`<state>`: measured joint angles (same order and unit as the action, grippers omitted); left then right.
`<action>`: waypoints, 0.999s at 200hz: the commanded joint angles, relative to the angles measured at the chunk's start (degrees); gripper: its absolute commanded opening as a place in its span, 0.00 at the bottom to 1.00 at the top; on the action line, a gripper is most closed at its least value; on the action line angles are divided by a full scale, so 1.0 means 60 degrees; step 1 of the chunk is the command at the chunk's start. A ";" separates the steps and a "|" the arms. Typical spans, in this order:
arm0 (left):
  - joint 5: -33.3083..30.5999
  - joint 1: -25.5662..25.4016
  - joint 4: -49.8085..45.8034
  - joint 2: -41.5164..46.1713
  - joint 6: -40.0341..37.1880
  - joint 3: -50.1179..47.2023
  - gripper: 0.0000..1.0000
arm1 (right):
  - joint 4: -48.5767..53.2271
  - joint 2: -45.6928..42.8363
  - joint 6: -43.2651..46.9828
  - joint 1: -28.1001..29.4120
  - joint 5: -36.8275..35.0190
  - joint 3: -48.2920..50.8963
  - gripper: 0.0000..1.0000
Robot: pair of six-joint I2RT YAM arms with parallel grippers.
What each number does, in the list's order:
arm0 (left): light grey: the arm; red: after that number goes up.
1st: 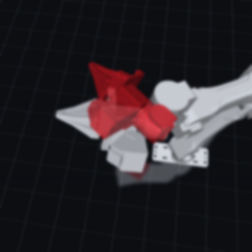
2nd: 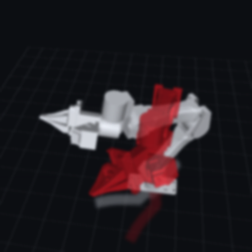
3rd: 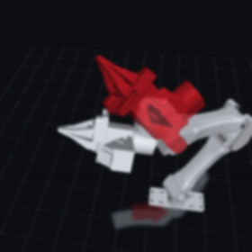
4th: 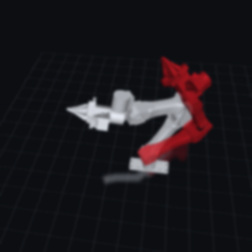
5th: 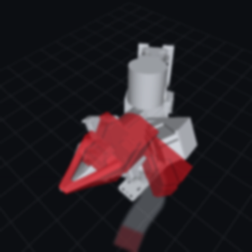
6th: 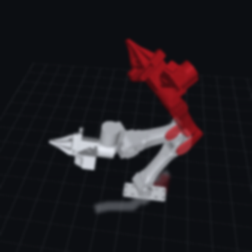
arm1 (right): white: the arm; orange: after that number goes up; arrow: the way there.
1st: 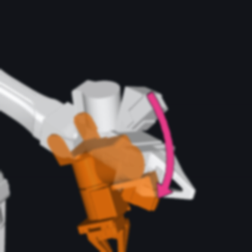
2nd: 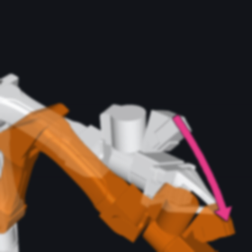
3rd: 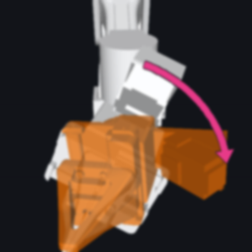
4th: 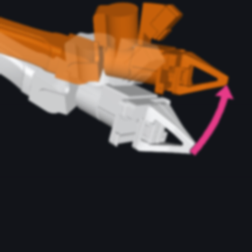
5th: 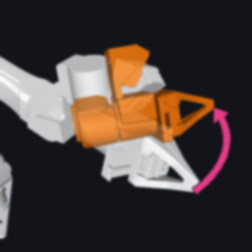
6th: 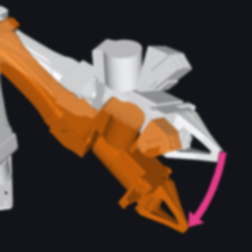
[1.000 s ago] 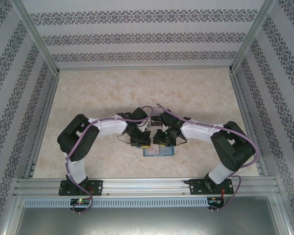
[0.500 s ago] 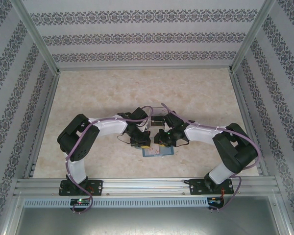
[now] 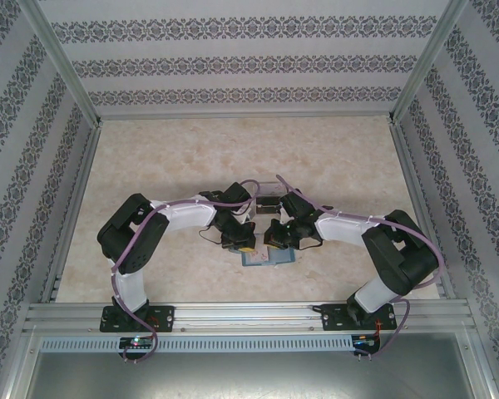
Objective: Take the credit cards out of the card holder
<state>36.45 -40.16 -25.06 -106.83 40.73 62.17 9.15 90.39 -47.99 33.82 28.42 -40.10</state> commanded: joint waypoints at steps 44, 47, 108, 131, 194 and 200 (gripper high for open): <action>-0.0302 -0.0141 -0.0584 -0.0391 -0.0204 0.0052 0.00 | 0.1292 -0.0670 0.0870 -0.0305 -0.1015 -0.0105 0.03; -0.0303 -0.0141 -0.0595 -0.0389 -0.0208 0.0058 0.00 | 0.1400 -0.0703 0.0922 -0.0305 -0.1097 -0.0131 0.03; -0.0289 -0.0140 -0.0576 -0.0416 -0.0220 0.0061 0.00 | 0.3395 -0.1368 0.1765 -0.0269 -0.2668 -0.0788 0.01; -0.0278 -0.0135 -0.0577 -0.0401 -0.0213 0.0063 0.00 | 0.3873 -0.1451 0.1926 -0.0120 -0.3081 -0.1074 0.01; -0.0286 -0.0133 -0.0554 -0.0375 -0.0193 0.0035 0.00 | 0.4309 -0.0934 0.1821 0.0763 -0.3538 -0.1849 0.01; -0.0288 -0.0133 -0.0555 -0.0373 -0.0191 0.0034 0.00 | 0.4292 -0.0896 0.1775 0.0807 -0.3535 -0.1878 0.02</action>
<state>36.47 -40.18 -25.04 -107.35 40.53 62.65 31.77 83.37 -37.50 37.21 9.85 -49.74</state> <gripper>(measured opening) 0.046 0.067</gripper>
